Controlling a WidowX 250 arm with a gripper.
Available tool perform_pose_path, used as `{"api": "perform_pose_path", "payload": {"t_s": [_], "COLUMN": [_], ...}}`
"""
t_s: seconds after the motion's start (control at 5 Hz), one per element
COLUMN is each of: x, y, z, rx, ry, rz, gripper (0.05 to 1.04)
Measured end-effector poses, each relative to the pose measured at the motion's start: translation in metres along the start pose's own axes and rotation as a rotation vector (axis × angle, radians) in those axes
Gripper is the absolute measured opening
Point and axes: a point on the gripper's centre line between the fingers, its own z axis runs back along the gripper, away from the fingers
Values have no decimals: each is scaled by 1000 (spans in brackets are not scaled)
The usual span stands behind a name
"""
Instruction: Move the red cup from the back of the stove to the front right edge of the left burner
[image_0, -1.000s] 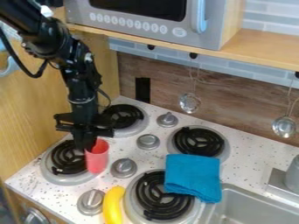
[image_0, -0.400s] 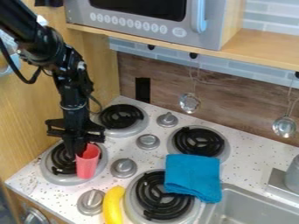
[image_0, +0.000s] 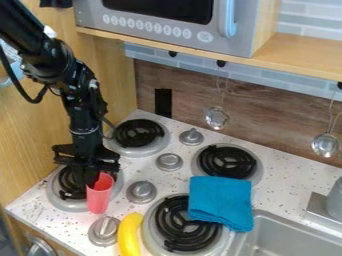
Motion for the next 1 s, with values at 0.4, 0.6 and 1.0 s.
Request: {"api": "perform_pose_path", "payload": {"t_s": [0.4,0.6,1.0], "x": [-1,-3,5], "y": [-8,-9,-14], "z": [0,-9,-18], "rx": [-47,-47,-73], "ry": [2,19,-25], "rz": [12,22,11], "gripper": [87,87,107]}}
